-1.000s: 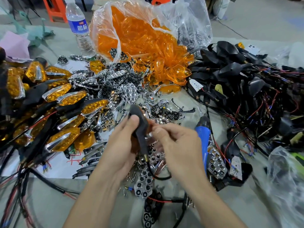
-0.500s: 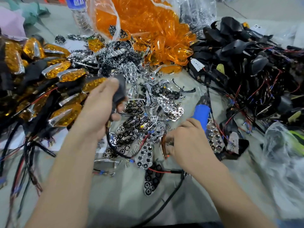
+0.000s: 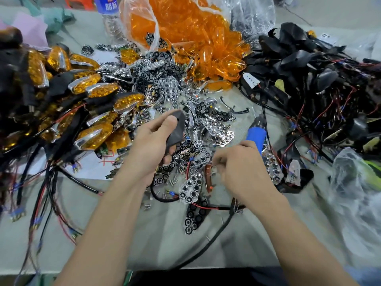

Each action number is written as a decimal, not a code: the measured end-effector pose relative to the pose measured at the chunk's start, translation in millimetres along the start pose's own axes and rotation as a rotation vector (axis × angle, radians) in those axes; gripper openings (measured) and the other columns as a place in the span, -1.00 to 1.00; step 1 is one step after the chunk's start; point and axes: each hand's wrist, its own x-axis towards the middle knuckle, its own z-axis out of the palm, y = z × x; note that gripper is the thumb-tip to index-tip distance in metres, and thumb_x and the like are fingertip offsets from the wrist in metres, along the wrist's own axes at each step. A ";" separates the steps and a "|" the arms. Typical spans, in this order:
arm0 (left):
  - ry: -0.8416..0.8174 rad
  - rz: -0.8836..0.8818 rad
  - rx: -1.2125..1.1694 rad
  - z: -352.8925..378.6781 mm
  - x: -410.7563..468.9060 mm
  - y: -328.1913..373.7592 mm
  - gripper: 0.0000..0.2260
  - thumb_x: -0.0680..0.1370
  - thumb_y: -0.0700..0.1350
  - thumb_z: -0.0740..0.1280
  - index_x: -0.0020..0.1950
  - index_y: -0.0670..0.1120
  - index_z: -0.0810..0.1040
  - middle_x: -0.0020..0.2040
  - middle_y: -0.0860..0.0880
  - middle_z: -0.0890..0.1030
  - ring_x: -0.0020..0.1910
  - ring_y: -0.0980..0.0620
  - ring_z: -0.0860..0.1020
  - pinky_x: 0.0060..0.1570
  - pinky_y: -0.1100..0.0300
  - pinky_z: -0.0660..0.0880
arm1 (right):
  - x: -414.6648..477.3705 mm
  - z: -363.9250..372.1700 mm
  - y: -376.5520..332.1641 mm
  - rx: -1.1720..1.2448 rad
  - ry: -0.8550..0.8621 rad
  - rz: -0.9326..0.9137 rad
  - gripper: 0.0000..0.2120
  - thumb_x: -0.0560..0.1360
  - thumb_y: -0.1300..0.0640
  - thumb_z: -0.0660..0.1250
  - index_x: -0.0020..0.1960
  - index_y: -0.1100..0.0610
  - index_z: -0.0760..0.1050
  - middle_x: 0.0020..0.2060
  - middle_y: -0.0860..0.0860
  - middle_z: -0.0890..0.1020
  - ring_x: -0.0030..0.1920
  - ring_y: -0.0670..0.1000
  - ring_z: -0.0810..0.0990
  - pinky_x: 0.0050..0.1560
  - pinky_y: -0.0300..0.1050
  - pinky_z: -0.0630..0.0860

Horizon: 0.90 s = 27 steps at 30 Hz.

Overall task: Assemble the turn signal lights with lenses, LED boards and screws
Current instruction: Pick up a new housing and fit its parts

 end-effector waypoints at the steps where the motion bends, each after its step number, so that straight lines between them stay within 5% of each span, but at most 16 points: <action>1: -0.001 0.003 0.001 1.1 -1.8 0.8 -0.81 0.70 -0.01 0.31 0.13 0.24 0.68 -0.06 -0.15 0.67 -0.45 0.12 0.47 -0.60 0.26 0.32 | 0.3 -4.9 -0.3 0.124 0.040 0.029 -0.79 0.40 0.32 0.44 -0.20 0.01 0.68 -0.34 -0.10 0.69 -0.20 0.00 0.63 0.29 -0.16 0.37; 4: -0.036 -0.005 0.010 4.8 -8.3 4.1 -0.75 0.69 -0.04 0.30 0.08 0.27 0.72 -0.10 -0.13 0.70 -0.45 0.08 0.47 -0.59 0.25 0.33 | 0.3 -25.8 -2.4 0.567 0.155 0.090 -0.79 0.42 0.30 0.53 -0.22 -0.02 0.73 -0.34 -0.16 0.70 -0.26 -0.09 0.67 -0.12 -0.19 0.62; 7: -0.093 -0.015 -0.008 9.1 -15.5 6.6 -0.74 0.64 -0.05 0.26 0.12 0.20 0.71 -0.29 -0.09 0.66 -0.44 0.08 0.49 -0.59 0.24 0.34 | 4.7 -47.8 -12.8 1.036 0.103 0.035 -0.78 0.37 0.34 0.56 -0.22 0.02 0.75 -0.30 0.00 0.74 -0.28 -0.02 0.68 -0.14 -0.09 0.64; 9: -0.114 -0.012 -0.032 12.7 -20.2 7.9 -0.78 0.63 -0.04 0.26 0.17 0.11 0.67 -0.19 -0.23 0.66 -0.39 0.06 0.50 -0.58 0.23 0.34 | 8.4 -55.1 -19.7 1.191 0.063 0.007 -0.78 0.33 0.36 0.54 -0.23 0.03 0.75 -0.31 0.05 0.74 -0.28 -0.01 0.66 -0.17 -0.14 0.60; 14: -0.148 0.001 0.006 19.6 -27.8 8.1 -0.75 0.68 -0.10 0.25 0.17 0.15 0.68 -0.35 0.04 0.61 -0.42 0.04 0.47 -0.57 0.25 0.32 | 13.8 -56.9 -27.5 1.304 -0.009 0.119 -0.75 0.38 0.46 0.51 -0.25 0.12 0.74 -0.32 0.12 0.70 -0.28 0.02 0.64 -0.14 -0.16 0.61; 24: -0.140 0.091 0.124 20.0 -29.1 3.5 -0.74 0.53 0.04 0.31 0.10 0.32 0.70 -0.29 0.07 0.68 -0.46 -0.01 0.46 -0.57 0.22 0.37 | 17.4 -62.0 -28.8 1.341 -0.129 0.260 -0.87 0.38 0.40 0.52 -0.21 0.19 0.72 -0.39 0.11 0.61 -0.29 0.07 0.54 0.12 0.11 0.64; 27: -0.144 0.113 0.150 20.2 -26.9 1.7 -0.74 0.50 0.08 0.30 0.08 0.38 0.69 -0.33 0.09 0.64 -0.47 0.03 0.46 -0.55 0.20 0.38 | 19.5 -61.5 -28.1 1.365 -0.182 0.274 -0.87 0.43 0.43 0.46 -0.19 0.23 0.70 -0.41 0.09 0.62 -0.24 0.12 0.53 0.04 0.00 0.64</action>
